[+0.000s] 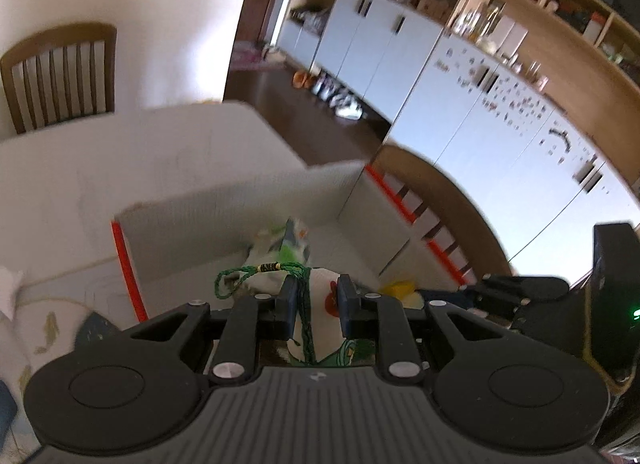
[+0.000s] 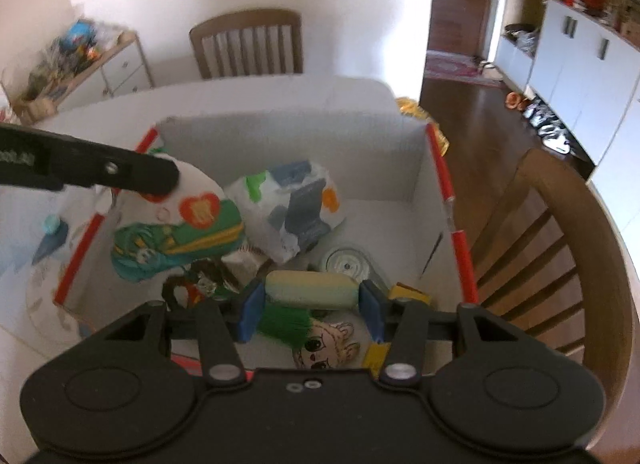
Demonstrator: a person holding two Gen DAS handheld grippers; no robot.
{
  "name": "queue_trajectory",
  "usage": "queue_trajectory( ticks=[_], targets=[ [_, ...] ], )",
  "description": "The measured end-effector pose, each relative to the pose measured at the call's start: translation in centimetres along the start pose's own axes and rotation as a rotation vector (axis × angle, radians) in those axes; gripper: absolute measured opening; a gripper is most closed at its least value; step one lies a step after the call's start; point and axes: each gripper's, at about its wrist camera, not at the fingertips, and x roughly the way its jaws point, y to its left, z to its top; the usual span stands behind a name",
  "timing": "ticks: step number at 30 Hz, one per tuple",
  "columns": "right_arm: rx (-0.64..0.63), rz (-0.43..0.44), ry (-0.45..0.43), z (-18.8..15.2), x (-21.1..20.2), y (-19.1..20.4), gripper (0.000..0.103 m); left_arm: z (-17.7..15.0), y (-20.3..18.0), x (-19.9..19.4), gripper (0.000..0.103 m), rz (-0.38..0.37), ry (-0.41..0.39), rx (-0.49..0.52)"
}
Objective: Organize objects
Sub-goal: 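Carry the pouch and cream soap over the red shoebox with both grippers, then open both grippers to drop the pouch and soap into the box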
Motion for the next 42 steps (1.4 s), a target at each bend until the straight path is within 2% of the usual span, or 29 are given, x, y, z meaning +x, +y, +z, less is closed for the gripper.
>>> queue_trajectory(
  ticks=[11,19,22,24,25,26,34,42],
  targets=[
    [-0.084,-0.002,0.081,0.5,3.6,0.2,0.05,-1.6,0.1,4.2,0.021,0.069,0.119,0.061],
    [-0.114,-0.005,0.126,0.2,4.9,0.3,0.05,-1.7,0.0,5.4,0.023,0.086,0.168,0.086],
    [-0.11,-0.001,0.128,0.3,5.0,0.3,0.051,-1.7,0.1,5.6,0.028,0.085,0.176,0.088],
    [-0.114,0.001,0.134,0.3,5.1,0.3,0.051,-1.7,0.1,5.7,0.037,0.091,0.179,0.087],
    [-0.114,0.002,0.135,0.2,5.1,0.3,0.052,-1.7,0.2,5.7,0.058,0.095,0.181,0.087],
    [-0.114,0.001,0.135,0.2,5.1,0.3,0.052,-1.8,0.2,5.7,0.071,0.1,0.185,0.089],
    [-0.105,0.025,0.11,0.3,3.9,0.2,0.061,-2.3,0.3,5.2,0.071,0.103,0.173,0.083],
    [-0.101,0.051,0.052,0.5,1.2,0.7,0.066,-2.3,0.1,2.7,0.071,0.105,0.106,0.063]
  ],
)
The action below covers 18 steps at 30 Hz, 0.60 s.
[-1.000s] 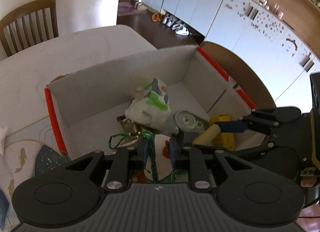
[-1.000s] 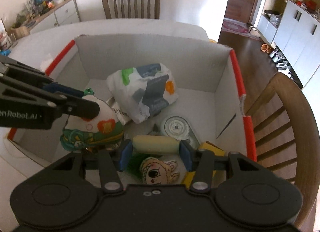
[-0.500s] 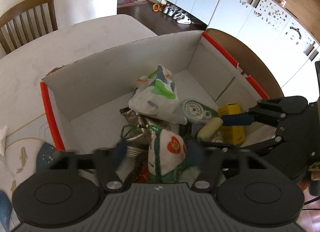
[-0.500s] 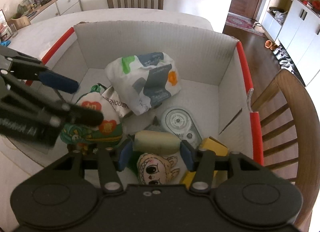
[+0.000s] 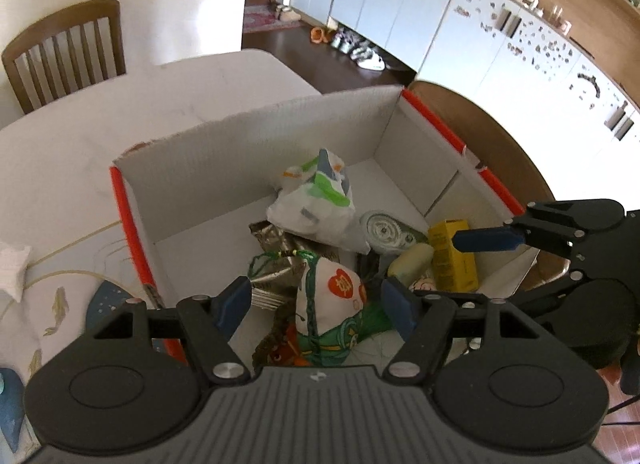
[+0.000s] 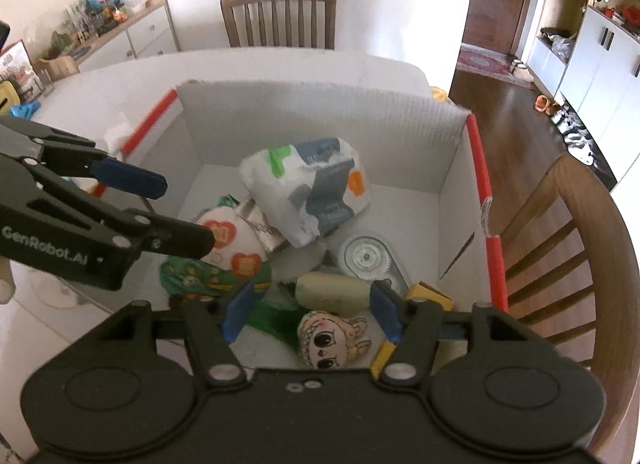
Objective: Organize objects
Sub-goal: 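Open both grippers to drop the pouch and soap into the box, then move both grippers back toward the teal soap and white bead bag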
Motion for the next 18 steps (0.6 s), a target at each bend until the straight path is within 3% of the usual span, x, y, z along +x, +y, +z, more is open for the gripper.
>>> queue_trajectory(
  ticks=[3,10,18],
  targets=[
    [0.008,0.009,-0.038,0.2,-1.4,0.1,0.076,0.1,0.1,-1.3,0.071,0.003,-0.032,-0.016],
    [0.028,0.041,-0.11,0.7,-4.0,0.6,0.083,0.1,0.6,-4.3,0.081,-0.019,-0.104,-0.035],
    [0.078,0.067,-0.151,0.9,-5.3,1.7,0.095,-0.6,2.1,-7.1,0.082,-0.021,-0.149,-0.066]
  ],
)
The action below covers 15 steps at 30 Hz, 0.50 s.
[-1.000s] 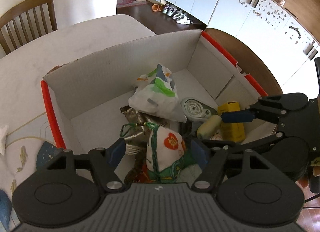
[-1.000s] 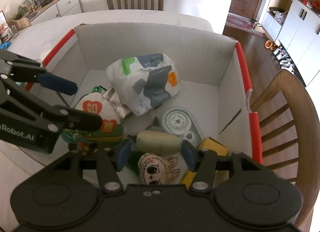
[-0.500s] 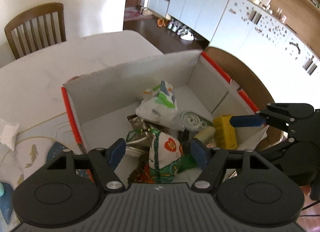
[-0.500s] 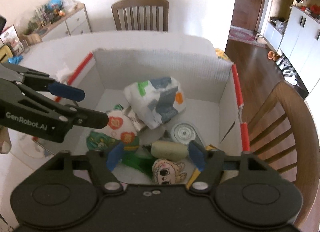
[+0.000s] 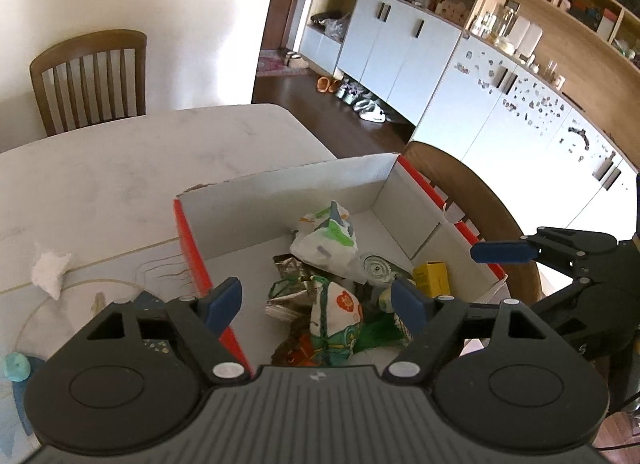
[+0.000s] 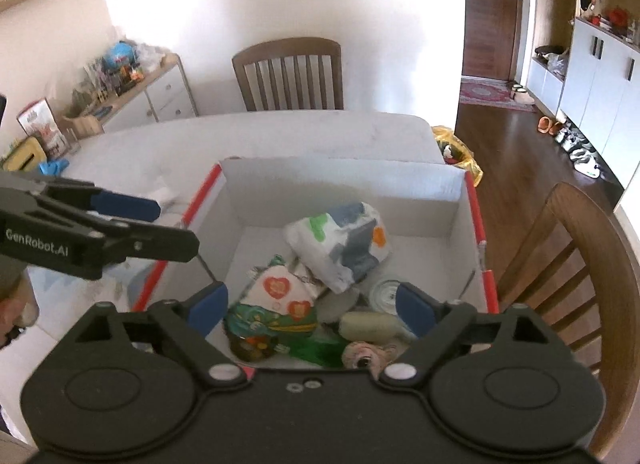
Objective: Organize objects
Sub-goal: 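Move both grippers back toward the teal soap and white bead bag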
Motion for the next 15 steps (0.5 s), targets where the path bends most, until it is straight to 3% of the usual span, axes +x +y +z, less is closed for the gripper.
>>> queue_trajectory(
  ticks=[6,11,15],
  targets=[
    [0.023,0.015,-0.035,0.5,-0.7,1.9,0.098,-0.6,1.9,-2.4,0.086,0.005,-0.037,-0.022],
    [0.035,0.028,-0.057,1.1,-0.6,4.3,0.101,-1.2,4.2,-4.5,0.1,0.027,-0.065,-0.037],
    [0.037,0.037,-0.054,1.6,0.0,6.5,0.101,-1.8,6.5,-6.3,0.103,0.043,-0.099,-0.051]
  ],
)
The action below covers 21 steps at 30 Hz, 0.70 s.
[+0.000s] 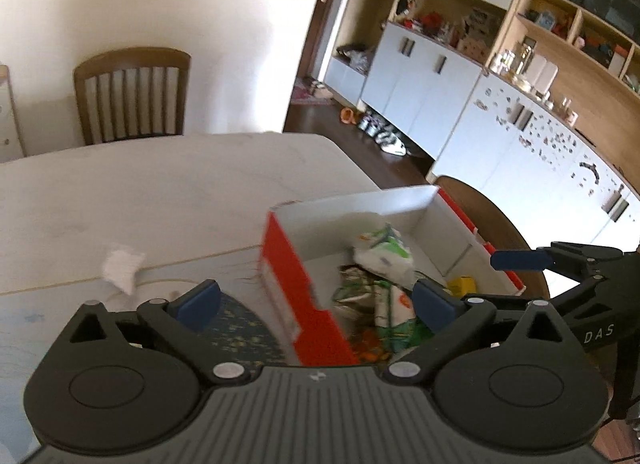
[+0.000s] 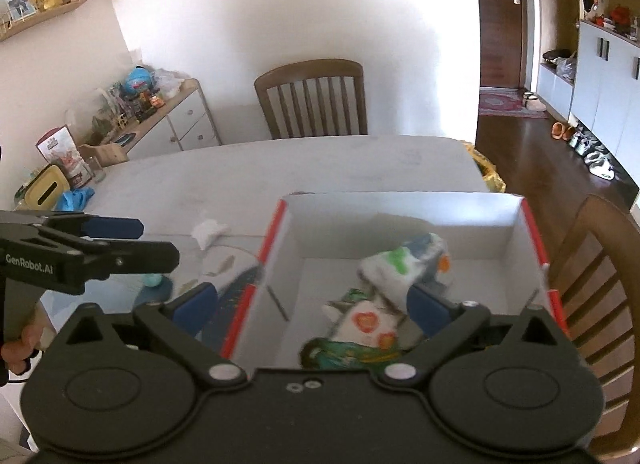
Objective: Organize objects
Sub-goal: 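Move both grippers back toward the teal soap and white bead bag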
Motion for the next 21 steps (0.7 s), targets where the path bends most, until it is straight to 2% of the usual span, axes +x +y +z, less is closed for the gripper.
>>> queue_trajectory(
  ticks=[9,21],
  targets=[
    [-0.029,0.005,0.018,1.3,2.9,6.3,0.101,-1.0,6.0,-2.7,0.103,0.042,-0.024,-0.014],
    [-0.043,-0.015,0.054,3.2,8.9,12.7,0.102,-2.3,13.6,-3.8,0.103,0.126,-0.036,-0.037]
  ],
)
